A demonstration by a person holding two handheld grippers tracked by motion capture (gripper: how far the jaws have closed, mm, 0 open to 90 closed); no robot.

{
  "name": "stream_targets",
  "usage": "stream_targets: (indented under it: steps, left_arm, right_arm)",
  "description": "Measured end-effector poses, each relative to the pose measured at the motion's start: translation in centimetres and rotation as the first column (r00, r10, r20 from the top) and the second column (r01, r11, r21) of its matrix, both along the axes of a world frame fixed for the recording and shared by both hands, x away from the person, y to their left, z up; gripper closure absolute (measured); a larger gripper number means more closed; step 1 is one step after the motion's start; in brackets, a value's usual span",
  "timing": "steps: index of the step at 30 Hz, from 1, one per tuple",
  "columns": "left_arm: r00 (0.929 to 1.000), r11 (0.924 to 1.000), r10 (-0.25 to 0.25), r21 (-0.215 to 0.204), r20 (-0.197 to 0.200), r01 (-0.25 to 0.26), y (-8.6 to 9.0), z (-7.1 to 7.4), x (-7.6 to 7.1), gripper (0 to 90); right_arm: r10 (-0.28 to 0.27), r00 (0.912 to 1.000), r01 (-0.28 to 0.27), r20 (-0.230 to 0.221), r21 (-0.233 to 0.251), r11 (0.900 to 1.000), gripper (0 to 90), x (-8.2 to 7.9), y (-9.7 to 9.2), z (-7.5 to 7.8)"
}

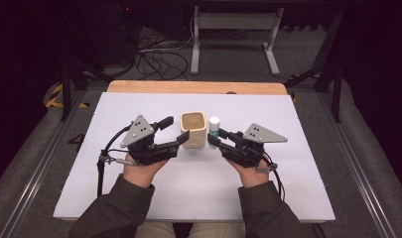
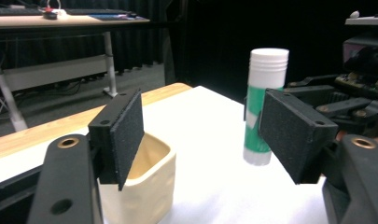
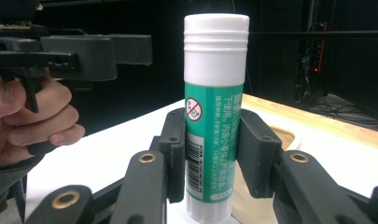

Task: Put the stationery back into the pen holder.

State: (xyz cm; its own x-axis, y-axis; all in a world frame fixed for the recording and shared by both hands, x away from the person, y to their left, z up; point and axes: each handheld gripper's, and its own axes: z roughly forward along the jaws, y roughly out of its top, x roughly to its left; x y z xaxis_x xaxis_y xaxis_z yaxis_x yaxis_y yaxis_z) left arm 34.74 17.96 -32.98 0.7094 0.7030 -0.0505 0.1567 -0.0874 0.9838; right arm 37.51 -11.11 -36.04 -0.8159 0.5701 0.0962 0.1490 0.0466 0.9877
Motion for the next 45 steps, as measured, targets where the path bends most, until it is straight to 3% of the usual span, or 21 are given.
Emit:
stream_targets:
  steps: [12,23,28,38,45]
  left_arm:
    - [0.9991,0.9977,0.039,0.055,0.016,-0.040,2.5,-1.3,-0.4,20.6]
    - [0.9977,0.9963,0.065,0.054,0.021,-0.066,4.5,-1.9,-0.5,12.3]
    - [0.9970,0.9955,0.070,0.062,0.033,-0.072,5.0,-2.2,-0.7,10.4]
    - [0.9932,0.9923,0.111,0.051,0.033,-0.113,6.2,-2.9,-0.7,7.4]
    - [0.9931,0.9923,0.110,0.052,0.040,-0.112,6.5,-2.6,-0.8,7.1]
  right_arm:
    - [-0.035,0.9992,0.035,0.021,-0.001,0.9994,66.0,0.6,0.0,0.0]
    - [-0.052,0.9981,0.052,0.033,0.006,0.9986,65.9,1.6,1.5,-0.4]
    - [-0.064,0.9963,0.062,0.058,0.029,0.9977,65.9,1.9,2.1,-0.4]
    - [-0.085,0.9844,0.078,0.154,0.053,0.9955,65.8,3.1,3.2,-0.3]
    - [-0.088,0.9792,0.087,0.183,0.017,0.9961,65.8,4.3,4.9,-0.3]
